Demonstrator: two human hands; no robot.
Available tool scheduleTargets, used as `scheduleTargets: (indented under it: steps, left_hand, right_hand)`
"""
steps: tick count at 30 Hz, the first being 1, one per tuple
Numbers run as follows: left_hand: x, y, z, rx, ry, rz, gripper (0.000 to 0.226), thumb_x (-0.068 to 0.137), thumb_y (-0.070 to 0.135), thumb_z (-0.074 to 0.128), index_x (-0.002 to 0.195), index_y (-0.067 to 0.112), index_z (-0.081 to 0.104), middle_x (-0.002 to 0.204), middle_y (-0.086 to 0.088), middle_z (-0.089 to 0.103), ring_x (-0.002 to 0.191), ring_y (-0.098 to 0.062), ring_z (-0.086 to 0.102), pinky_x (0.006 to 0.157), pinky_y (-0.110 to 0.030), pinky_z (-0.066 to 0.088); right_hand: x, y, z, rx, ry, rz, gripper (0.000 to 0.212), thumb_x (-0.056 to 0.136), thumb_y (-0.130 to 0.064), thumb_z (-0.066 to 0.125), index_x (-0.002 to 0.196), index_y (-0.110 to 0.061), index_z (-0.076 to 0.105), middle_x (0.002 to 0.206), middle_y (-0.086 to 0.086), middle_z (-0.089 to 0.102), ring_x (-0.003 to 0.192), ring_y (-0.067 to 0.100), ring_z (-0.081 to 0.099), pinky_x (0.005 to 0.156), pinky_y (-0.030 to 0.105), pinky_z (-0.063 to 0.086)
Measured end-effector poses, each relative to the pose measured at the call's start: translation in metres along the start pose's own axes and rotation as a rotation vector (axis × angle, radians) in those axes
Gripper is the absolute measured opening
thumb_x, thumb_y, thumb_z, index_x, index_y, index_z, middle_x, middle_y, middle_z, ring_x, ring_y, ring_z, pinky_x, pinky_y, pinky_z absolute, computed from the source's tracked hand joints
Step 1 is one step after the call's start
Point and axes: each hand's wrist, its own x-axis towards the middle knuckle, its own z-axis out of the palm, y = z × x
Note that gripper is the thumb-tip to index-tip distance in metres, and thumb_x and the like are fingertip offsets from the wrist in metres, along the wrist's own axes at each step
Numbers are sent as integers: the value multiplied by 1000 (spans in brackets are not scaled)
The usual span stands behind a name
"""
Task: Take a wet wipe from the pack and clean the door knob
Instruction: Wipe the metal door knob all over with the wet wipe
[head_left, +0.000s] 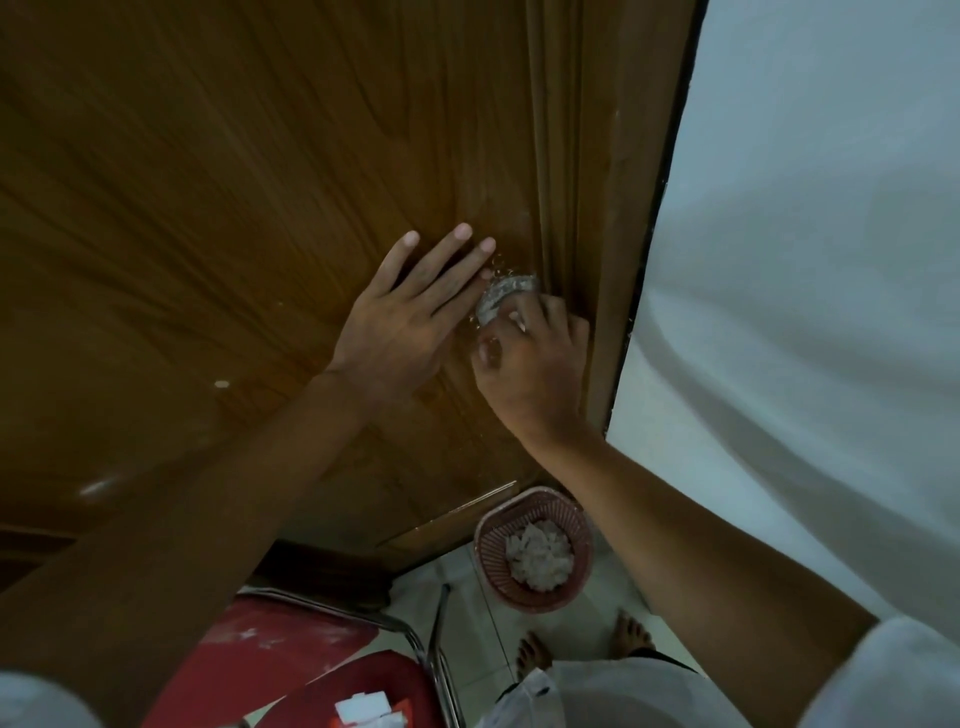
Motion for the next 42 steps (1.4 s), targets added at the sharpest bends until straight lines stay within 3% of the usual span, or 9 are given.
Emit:
scheduleTargets:
  steps: [5,11,18,22,28,33,35,39,42]
  left_hand:
    - [0,-1,-1,2,-21,5,49,104,20,49,151,10,43,164,-9,28,153,-29,22,124,-50,8]
    - [1,-2,-2,15,-41,26,48,105,20,47,152,10,42,165,-9,27,153,-30,20,124,-51,5]
    - [12,-13,-9,43,-7,57,44,109,23,36,150,10,45,163,-10,30,152,-30,23,123,-52,5]
    - [11,-16,-6,52,5,73,47,106,24,44,151,11,44,164,-9,29,152,-30,23,124,-51,5]
    - [11,-16,-4,69,22,82,51,103,25,48,152,11,43,164,-9,29,152,-30,23,124,-50,5]
    - [12,-16,-6,65,9,81,50,105,25,45,153,11,41,164,-9,28,153,-30,22,124,-50,4]
    - [13,-15,-7,64,-2,80,50,105,25,43,154,11,40,165,-8,26,153,-30,21,124,-50,3]
    - [12,-15,-8,56,-8,77,51,105,25,45,154,12,40,165,-8,25,153,-30,19,124,-50,5]
    - [13,-14,-8,43,-4,71,51,104,25,46,153,12,40,165,-8,26,153,-29,20,124,-50,6]
  right_hand:
    - [9,-5,-4,218,9,268,24,86,-36,65,102,-19,71,115,5,63,107,24,59,87,45,52]
    - [7,3,-5,227,7,139,21,87,-29,67,103,-16,73,114,5,64,106,23,60,83,34,51]
    - [21,-31,-18,901,95,977,17,95,-21,61,109,-17,70,114,0,66,97,7,61,73,14,46]
    - [35,-35,-23,966,216,1120,18,97,-15,62,113,-19,71,117,-4,68,101,7,63,73,14,53]
    - [26,-34,-25,895,176,968,20,96,-16,65,115,-17,71,115,-6,66,103,5,62,77,14,54]
    - [45,-31,-27,1152,194,1469,19,94,-28,68,111,-21,72,126,3,66,113,22,64,70,19,51]
    - [48,-41,-27,1158,220,1446,19,94,-28,69,112,-21,71,126,1,65,113,20,63,71,18,50]
    - [30,-47,-28,975,154,1019,14,91,-20,71,103,-28,68,109,-12,63,103,7,62,86,29,59]
    - [32,-35,-27,1015,149,1189,14,94,-21,67,108,-21,69,115,-5,65,107,13,63,83,24,56]
